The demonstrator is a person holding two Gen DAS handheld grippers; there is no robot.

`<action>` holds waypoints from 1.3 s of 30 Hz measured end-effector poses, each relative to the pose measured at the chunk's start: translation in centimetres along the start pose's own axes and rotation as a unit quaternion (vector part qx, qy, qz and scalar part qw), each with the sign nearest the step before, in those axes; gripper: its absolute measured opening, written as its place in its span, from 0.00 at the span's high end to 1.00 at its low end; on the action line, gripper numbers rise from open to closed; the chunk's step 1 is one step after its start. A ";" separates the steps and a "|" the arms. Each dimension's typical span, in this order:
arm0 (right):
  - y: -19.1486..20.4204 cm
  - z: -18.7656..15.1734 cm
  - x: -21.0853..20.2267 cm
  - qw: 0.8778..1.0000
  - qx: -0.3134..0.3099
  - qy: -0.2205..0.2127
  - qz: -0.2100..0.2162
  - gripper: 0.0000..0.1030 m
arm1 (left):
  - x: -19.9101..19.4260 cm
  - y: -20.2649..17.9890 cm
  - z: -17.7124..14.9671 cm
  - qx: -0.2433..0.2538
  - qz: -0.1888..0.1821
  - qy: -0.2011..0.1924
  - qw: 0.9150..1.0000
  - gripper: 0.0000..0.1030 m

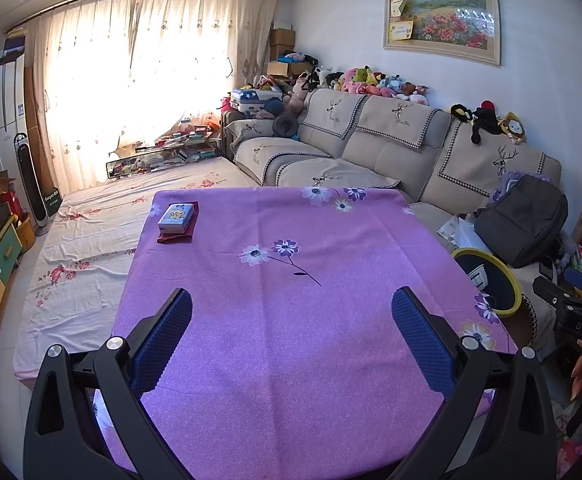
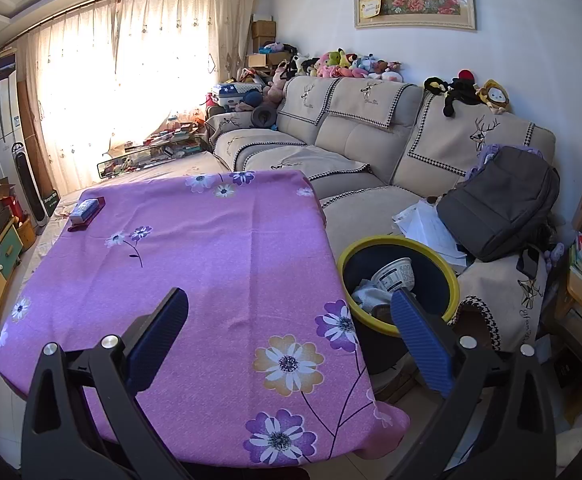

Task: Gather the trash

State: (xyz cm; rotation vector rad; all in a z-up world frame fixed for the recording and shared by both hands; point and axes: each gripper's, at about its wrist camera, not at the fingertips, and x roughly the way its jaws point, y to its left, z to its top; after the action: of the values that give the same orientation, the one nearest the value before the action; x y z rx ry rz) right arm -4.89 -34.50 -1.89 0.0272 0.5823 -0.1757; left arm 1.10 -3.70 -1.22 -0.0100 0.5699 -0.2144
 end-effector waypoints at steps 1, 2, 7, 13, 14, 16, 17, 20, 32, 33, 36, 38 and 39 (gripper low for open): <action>0.0 0.0 0.0 1.000 0.000 0.000 0.000 0.06 | 0.1 0.0 -0.1 0.000 0.000 0.001 1.000 0.04; 0.0 0.0 0.0 1.000 0.000 0.000 0.000 0.06 | 0.1 -0.1 -0.1 0.000 -0.001 0.001 1.000 0.04; -0.1 0.0 0.0 1.000 0.000 0.001 0.000 0.06 | 0.4 -0.1 -0.2 0.002 -0.002 0.004 1.000 0.04; 0.1 -0.1 0.3 1.000 0.002 0.002 -0.001 0.06 | 0.4 -0.1 -0.3 0.002 -0.001 0.004 1.000 0.04; 0.1 -0.1 0.3 1.000 0.001 0.002 -0.001 0.06 | 0.5 -0.1 -0.3 0.002 -0.001 0.004 1.000 0.04; 0.1 0.0 0.3 1.000 0.002 0.002 -0.001 0.06 | 0.4 -0.1 -0.3 0.003 -0.002 0.004 1.000 0.04; 0.1 -0.1 0.3 1.000 0.002 0.002 -0.001 0.06 | 0.5 -0.2 -0.3 0.003 -0.002 0.004 1.000 0.04; 0.1 -0.1 0.3 1.000 0.002 0.003 -0.001 0.06 | 0.4 -0.1 -0.4 0.003 -0.002 0.005 1.000 0.04; 0.1 -0.1 0.3 1.000 0.002 0.003 -0.001 0.06 | 0.5 -0.2 -0.5 0.005 -0.001 0.006 1.000 0.04; 0.1 -0.1 0.4 1.000 0.002 0.003 -0.001 0.06 | 0.6 -0.2 -0.6 0.005 0.000 0.006 1.000 0.04; 0.1 -0.1 0.4 1.000 0.002 0.003 -0.001 0.06 | 0.6 -0.2 -0.5 0.005 -0.001 0.007 1.000 0.04; 0.1 0.0 0.3 1.000 0.002 0.003 -0.001 0.06 | 0.6 -0.3 -0.5 0.006 0.000 0.008 1.000 0.04; 0.1 0.0 0.3 1.000 0.002 0.003 -0.001 0.06 | 0.6 -0.3 -0.6 0.006 -0.001 0.009 1.000 0.04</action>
State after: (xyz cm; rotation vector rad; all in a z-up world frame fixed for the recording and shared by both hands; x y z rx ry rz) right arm -4.61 -34.45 -2.11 0.0318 0.5879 -0.1788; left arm 1.23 -4.14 -2.02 0.0030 0.5855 -0.2195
